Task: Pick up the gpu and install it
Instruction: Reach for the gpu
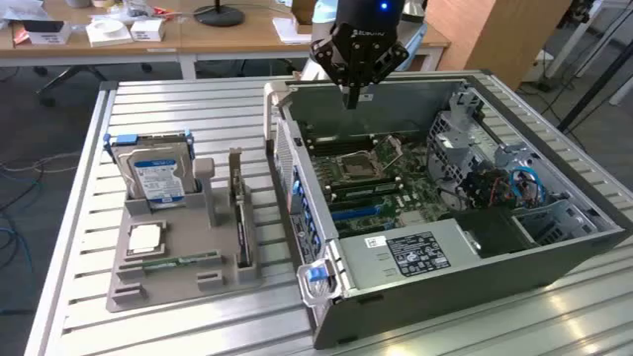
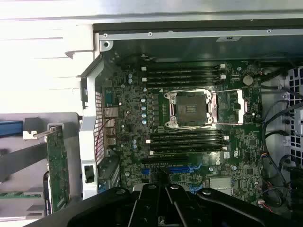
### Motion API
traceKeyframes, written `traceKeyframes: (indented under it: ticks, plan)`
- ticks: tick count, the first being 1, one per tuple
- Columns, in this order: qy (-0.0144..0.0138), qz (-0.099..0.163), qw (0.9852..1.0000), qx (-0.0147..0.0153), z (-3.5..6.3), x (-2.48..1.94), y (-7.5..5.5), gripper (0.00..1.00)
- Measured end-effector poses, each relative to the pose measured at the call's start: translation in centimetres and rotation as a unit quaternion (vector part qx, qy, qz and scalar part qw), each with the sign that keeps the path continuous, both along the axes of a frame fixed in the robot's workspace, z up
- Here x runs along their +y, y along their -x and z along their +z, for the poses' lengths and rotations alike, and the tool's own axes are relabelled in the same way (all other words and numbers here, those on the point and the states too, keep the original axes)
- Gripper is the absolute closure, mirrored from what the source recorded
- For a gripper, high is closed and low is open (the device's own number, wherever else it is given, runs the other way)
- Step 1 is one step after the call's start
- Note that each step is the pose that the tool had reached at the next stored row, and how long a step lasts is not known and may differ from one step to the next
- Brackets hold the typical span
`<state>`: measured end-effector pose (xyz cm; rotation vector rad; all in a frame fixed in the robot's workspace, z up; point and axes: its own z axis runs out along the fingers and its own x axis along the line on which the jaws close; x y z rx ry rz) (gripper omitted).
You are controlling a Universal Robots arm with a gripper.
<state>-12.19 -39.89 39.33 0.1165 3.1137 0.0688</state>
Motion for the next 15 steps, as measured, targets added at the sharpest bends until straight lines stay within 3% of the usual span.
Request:
traceKeyframes:
  ticks: [15]
  plan:
    - [-0.0001,0.000,1.0000,-0.0001,-0.01,0.00,0.06,0.90]
